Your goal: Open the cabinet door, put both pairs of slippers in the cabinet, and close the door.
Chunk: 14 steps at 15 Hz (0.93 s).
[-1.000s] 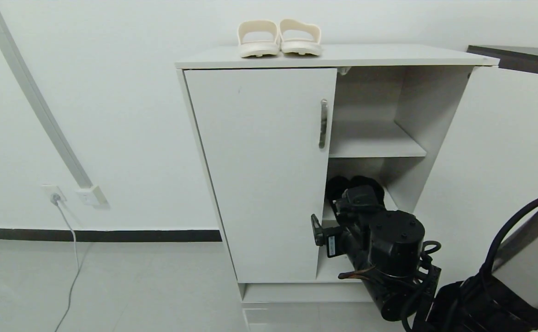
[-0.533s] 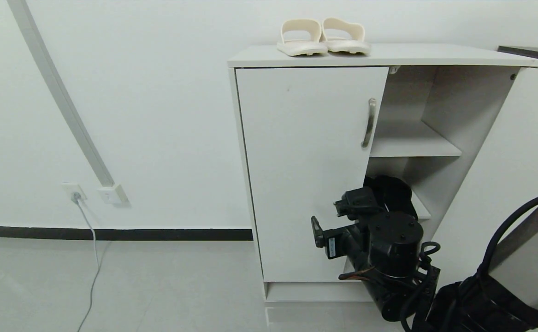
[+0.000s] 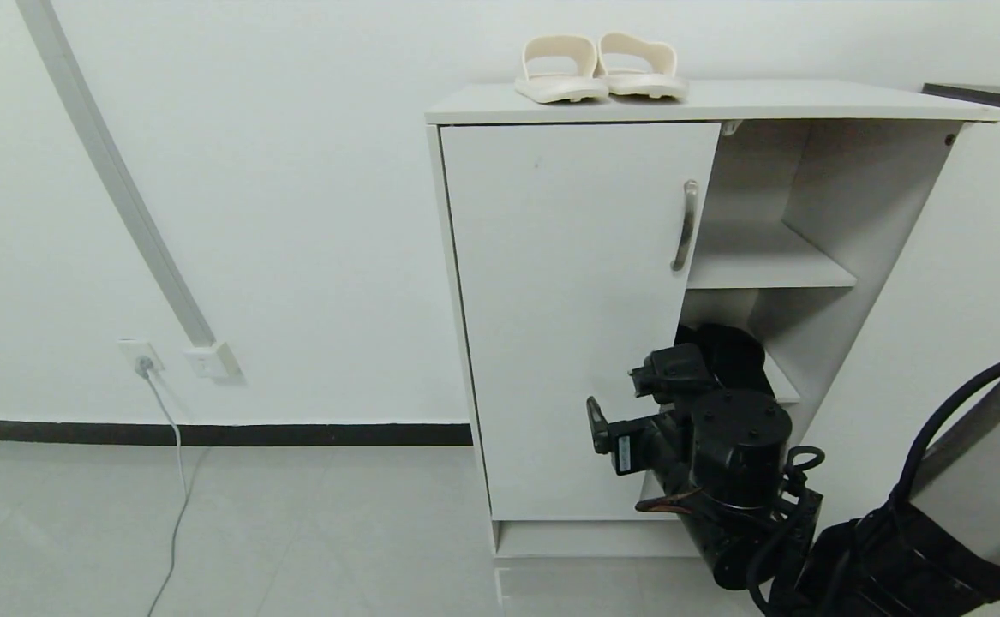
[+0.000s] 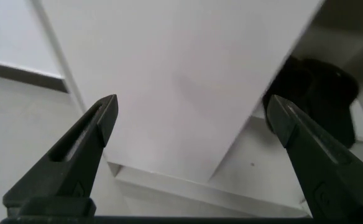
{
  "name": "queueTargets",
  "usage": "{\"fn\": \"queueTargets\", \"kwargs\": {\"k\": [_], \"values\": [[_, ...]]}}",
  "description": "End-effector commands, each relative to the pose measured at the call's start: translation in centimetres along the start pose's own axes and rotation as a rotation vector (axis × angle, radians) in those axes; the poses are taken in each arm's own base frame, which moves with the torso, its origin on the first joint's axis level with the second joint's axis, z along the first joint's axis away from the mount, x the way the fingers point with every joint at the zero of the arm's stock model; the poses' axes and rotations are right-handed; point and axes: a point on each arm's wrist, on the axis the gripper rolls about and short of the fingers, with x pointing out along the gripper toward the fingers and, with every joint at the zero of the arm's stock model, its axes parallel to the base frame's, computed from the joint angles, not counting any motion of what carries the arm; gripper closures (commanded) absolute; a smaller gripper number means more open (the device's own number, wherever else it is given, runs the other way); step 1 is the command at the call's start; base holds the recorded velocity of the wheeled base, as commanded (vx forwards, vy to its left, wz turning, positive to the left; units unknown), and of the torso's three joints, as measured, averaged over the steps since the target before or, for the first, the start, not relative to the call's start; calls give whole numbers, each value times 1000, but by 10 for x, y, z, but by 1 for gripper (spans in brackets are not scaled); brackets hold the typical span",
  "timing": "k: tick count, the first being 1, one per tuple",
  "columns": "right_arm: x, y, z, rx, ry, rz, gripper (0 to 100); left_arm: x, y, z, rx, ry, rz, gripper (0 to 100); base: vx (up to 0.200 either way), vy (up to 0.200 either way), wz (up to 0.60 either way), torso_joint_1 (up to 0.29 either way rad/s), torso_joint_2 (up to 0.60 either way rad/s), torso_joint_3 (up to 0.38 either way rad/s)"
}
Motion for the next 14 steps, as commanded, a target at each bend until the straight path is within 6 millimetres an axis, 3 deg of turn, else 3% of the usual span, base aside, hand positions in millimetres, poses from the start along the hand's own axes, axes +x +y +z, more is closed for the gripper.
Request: {"fn": "queueTargets", "kwargs": {"k": [1, 7, 14], "values": [[1, 1, -4, -7, 9, 1, 0, 0, 0, 0, 0, 1, 0, 100, 0, 0, 0, 2, -85, -95], [0, 1, -3, -7, 9, 1, 0, 0, 0, 0, 0, -1, -2, 100, 0, 0, 0, 23, -361, -340], [0, 0, -4, -10, 11, 1, 0, 0, 0, 0, 0, 1, 0, 100, 0, 0, 0, 117, -455, -343]]}}
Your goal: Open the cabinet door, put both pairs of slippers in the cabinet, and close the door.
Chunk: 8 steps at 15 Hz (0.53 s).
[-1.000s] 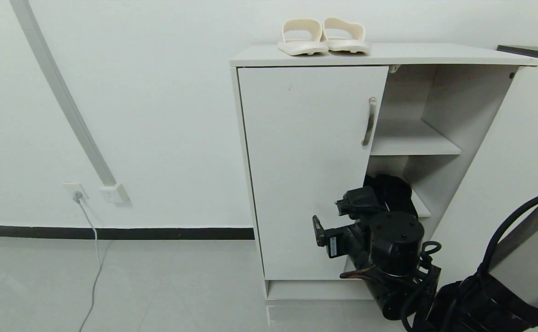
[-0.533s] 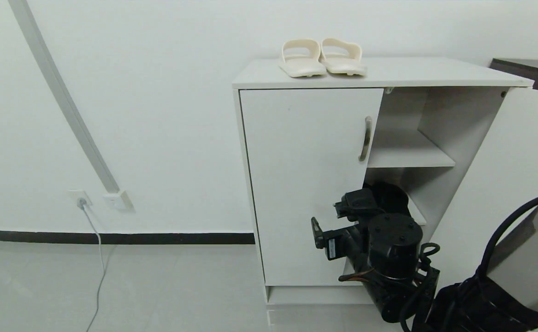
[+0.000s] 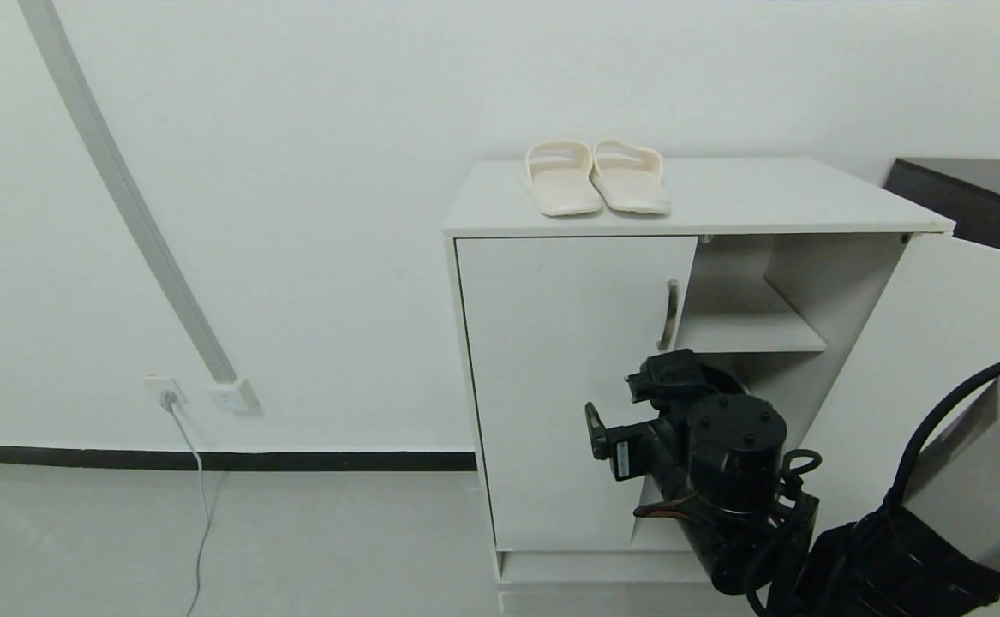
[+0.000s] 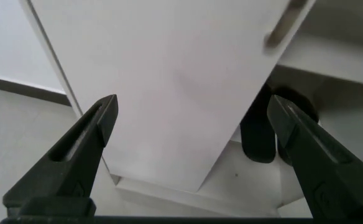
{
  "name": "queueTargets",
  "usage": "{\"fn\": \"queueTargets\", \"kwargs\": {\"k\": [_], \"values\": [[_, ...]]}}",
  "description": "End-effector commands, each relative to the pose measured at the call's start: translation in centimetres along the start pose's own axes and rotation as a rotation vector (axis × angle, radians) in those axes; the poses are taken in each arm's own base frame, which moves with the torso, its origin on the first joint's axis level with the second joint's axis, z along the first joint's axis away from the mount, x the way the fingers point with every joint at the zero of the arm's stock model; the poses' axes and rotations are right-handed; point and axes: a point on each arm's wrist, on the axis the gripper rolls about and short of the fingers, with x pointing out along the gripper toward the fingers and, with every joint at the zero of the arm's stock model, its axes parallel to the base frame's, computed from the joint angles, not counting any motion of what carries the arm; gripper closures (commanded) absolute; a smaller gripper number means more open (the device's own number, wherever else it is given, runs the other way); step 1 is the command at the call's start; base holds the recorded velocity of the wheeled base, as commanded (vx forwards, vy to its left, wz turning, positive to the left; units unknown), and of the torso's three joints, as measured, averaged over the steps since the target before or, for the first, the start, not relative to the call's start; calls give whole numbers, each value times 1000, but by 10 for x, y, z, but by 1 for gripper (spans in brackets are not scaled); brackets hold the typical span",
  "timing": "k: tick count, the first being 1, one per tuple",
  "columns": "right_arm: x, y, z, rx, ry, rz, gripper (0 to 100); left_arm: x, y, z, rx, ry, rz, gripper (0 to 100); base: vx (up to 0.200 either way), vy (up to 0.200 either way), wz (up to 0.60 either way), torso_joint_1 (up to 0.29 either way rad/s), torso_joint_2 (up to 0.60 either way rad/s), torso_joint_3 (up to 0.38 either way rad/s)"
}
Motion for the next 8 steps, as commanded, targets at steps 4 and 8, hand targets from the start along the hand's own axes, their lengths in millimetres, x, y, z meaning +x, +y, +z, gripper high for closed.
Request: {"fn": "queueTargets", "kwargs": {"k": [4, 8], "values": [[0, 0, -1, -1, 1, -1, 0, 0, 0, 0, 0, 1, 0, 100, 0, 0, 0, 161, -483, -326], [0, 0, -1, -2, 2, -1, 0, 0, 0, 0, 0, 1, 0, 100, 0, 0, 0, 186, -498, -316]]}}
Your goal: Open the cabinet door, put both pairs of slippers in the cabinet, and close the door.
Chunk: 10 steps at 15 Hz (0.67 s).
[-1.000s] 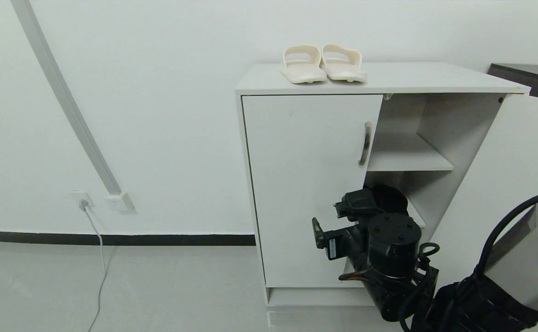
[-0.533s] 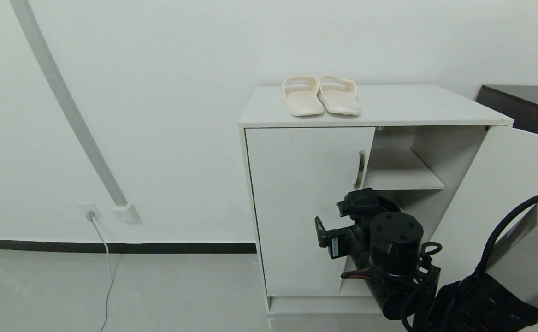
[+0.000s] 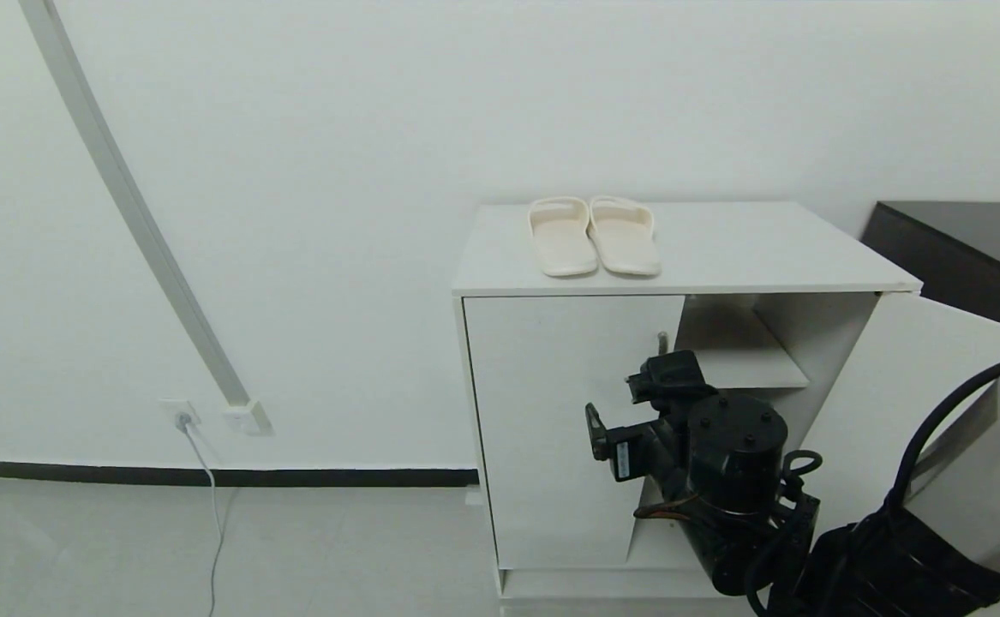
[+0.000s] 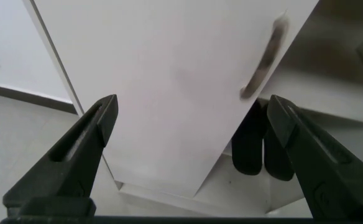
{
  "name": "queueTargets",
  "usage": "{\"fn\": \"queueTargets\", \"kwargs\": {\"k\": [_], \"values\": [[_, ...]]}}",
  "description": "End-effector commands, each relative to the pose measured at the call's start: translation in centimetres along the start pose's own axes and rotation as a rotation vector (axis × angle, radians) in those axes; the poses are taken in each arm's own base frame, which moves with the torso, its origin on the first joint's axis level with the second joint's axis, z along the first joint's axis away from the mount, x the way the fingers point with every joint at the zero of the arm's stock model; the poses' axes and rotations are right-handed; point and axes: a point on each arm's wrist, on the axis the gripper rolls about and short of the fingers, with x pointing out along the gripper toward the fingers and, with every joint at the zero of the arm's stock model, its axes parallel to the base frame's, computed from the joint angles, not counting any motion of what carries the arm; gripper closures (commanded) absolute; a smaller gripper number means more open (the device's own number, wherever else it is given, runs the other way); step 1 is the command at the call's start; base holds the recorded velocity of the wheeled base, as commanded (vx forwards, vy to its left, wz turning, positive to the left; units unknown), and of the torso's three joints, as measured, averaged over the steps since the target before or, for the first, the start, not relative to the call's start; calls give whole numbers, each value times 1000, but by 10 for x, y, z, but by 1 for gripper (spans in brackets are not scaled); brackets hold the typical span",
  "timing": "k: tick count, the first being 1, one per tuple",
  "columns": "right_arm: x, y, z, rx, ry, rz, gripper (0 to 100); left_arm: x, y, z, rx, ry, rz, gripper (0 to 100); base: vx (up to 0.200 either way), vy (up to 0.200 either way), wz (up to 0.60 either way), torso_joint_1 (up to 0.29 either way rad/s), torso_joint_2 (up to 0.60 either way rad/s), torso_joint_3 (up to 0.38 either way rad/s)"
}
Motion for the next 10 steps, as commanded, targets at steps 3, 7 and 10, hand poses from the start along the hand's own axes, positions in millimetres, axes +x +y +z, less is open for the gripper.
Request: {"fn": "queueTargets", "kwargs": {"k": [3, 7, 10], "values": [[-1, 0, -2, -4, 5, 1, 0, 0, 0, 0, 0, 1, 0, 100, 0, 0, 0, 214, -527, -317], [-1, 0, -2, -5, 6, 2, 0, 0, 0, 0, 0, 1, 0, 100, 0, 0, 0, 226, -553, -323], [-1, 0, -2, -6, 8, 2, 0, 0, 0, 0, 0, 1, 0, 100, 0, 0, 0, 251, -590, -326]]}}
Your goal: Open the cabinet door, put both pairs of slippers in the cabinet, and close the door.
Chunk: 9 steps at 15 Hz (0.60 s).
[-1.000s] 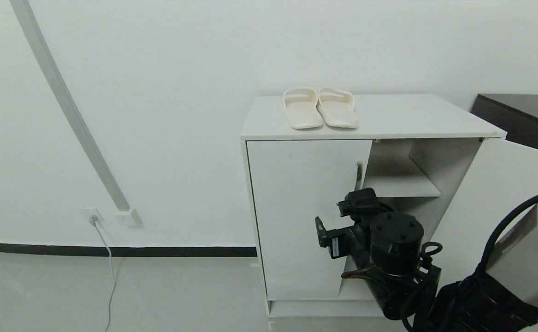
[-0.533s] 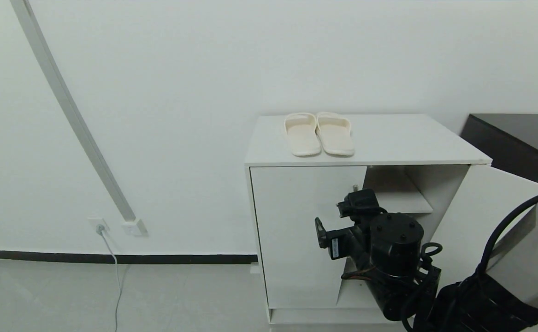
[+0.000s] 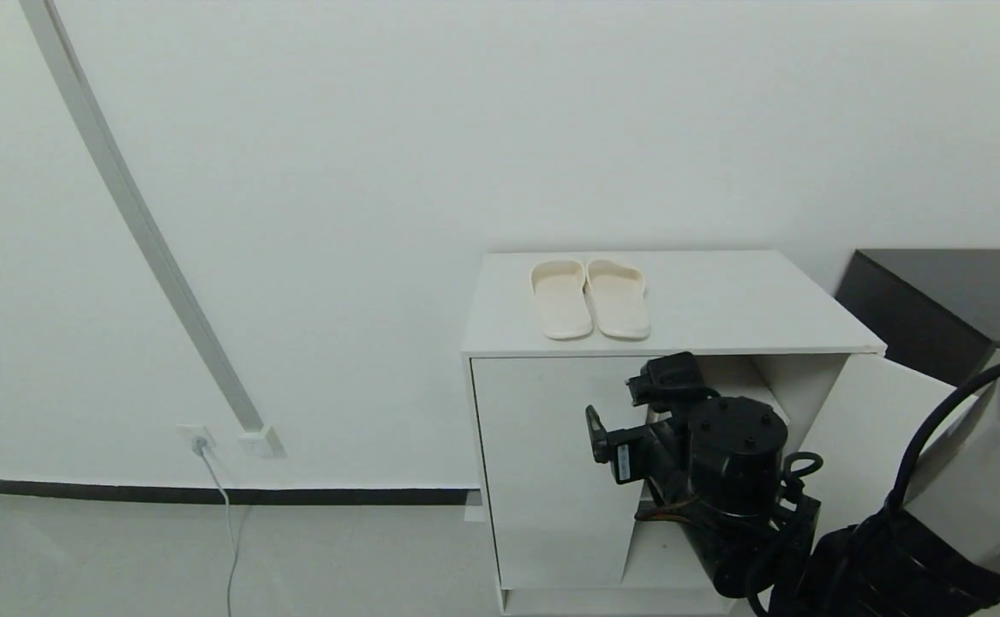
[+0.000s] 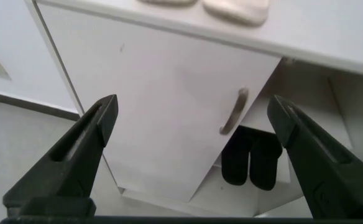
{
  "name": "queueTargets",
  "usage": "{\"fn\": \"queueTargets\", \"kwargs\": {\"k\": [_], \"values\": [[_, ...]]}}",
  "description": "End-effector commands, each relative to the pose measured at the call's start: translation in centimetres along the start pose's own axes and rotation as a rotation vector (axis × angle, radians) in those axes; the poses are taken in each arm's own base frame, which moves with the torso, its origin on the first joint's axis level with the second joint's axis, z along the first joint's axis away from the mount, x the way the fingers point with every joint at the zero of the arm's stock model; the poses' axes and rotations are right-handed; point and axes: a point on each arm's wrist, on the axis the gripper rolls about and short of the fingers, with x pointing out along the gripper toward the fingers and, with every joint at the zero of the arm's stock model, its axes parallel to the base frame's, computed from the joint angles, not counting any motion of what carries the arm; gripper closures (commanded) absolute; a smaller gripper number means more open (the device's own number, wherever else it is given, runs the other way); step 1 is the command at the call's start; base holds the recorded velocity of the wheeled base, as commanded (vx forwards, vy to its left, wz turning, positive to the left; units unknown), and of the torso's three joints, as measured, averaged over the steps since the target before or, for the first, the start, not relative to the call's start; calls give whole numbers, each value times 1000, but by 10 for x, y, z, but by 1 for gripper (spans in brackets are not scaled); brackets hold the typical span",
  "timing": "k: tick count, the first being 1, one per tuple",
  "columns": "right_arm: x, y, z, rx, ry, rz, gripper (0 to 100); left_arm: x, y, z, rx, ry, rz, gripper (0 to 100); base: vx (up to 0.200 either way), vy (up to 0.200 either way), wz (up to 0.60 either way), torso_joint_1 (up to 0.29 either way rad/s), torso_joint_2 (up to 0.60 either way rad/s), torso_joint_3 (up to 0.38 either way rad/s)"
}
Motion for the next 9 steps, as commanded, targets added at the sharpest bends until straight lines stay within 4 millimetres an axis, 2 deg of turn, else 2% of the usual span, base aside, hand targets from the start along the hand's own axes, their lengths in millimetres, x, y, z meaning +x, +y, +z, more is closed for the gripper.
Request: {"fn": "queueTargets", "kwargs": {"k": [1, 9], "values": [[0, 0, -1, -1, 2, 1, 0, 0, 0, 0, 0, 1, 0, 100, 0, 0, 0, 261, -618, -344], [0, 0, -2, -3, 5, 1, 0, 0, 0, 0, 0, 1, 0, 100, 0, 0, 0, 193, -420, -234]]}}
